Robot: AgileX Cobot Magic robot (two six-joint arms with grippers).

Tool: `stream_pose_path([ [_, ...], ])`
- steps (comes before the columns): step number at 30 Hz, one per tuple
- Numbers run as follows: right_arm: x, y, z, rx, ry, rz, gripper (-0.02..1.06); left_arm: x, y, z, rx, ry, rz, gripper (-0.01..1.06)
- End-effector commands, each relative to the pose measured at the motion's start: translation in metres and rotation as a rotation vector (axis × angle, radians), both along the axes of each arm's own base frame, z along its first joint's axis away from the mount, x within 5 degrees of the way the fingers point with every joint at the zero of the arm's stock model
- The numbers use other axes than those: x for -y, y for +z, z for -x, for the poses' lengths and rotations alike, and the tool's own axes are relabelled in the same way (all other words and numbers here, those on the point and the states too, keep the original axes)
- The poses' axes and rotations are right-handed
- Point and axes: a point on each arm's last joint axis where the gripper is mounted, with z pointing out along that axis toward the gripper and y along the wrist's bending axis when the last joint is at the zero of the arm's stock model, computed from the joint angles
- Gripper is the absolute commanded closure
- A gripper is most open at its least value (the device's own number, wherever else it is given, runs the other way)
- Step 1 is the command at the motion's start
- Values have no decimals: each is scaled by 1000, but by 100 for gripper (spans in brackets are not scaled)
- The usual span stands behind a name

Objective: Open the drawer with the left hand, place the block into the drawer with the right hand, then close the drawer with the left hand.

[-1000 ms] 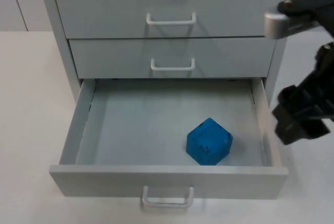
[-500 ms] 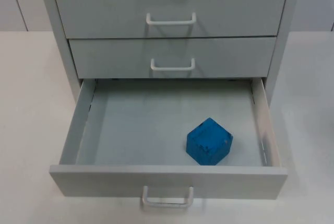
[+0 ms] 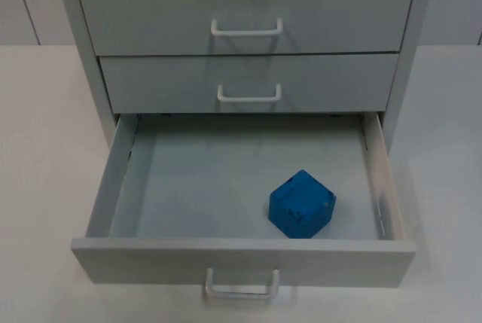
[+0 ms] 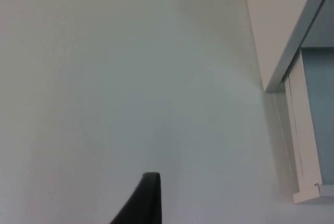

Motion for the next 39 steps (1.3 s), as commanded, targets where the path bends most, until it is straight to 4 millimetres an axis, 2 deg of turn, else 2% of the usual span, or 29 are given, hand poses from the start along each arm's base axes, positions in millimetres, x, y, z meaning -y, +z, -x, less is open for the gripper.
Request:
stream_pose_path([
  [1, 0, 0, 1, 10, 5, -4, 34, 0, -2, 1, -5, 5, 16, 0],
  [11, -1, 0, 2, 1, -1, -20, 34, 4, 0, -2, 19, 3, 83, 1],
  [13, -1, 0, 2, 1, -1, -20, 34, 8, 0, -6, 9, 0, 144, 8],
  [15, -1, 0, 2, 0, -1, -20, 34, 12, 2, -14, -14, -27, 203, 33],
  [16, -1, 0, 2, 0, -1, -20, 34, 12, 2, -14, -14, -27, 203, 33],
  [19, -1, 0, 2, 0, -1, -20, 34, 19, 6, -26, -18, -132, 213, 82],
  [20, -1, 0, 2, 0, -1, -20, 34, 23, 7, -30, -12, -186, 212, 102],
  [22, -1, 0, 2, 0, -1, -20, 34, 25, 10, -35, 0, -233, 206, 105],
  [24, -1, 0, 2, 0, -1, -20, 34, 34, 17, -46, 1, -298, 302, 105],
  [26, -1, 0, 2, 2, -1, -19, 34, 45, 30, -54, 14, -442, 372, 105],
  [27, -1, 0, 2, 2, -1, -19, 34, 45, 30, -54, 14, -442, 372, 105],
  [29, -1, 0, 2, 2, -1, -19, 34, 55, 46, -62, 21, -575, 441, 105],
  [30, -1, 0, 2, 2, -1, -19, 34, 59, 59, -69, 28, -621, 426, 105],
  [34, -1, 0, 1, 8, 0, -19, 34, 65, 71, -80, 8, -609, 317, 105],
  [37, -1, 0, 1, 11, 0, -19, 34, 71, 73, -86, -21, -586, 210, 105],
  [39, -1, 0, 1, 11, 0, -19, 34, 83, 68, -87, -63, -590, 130, 105],
])
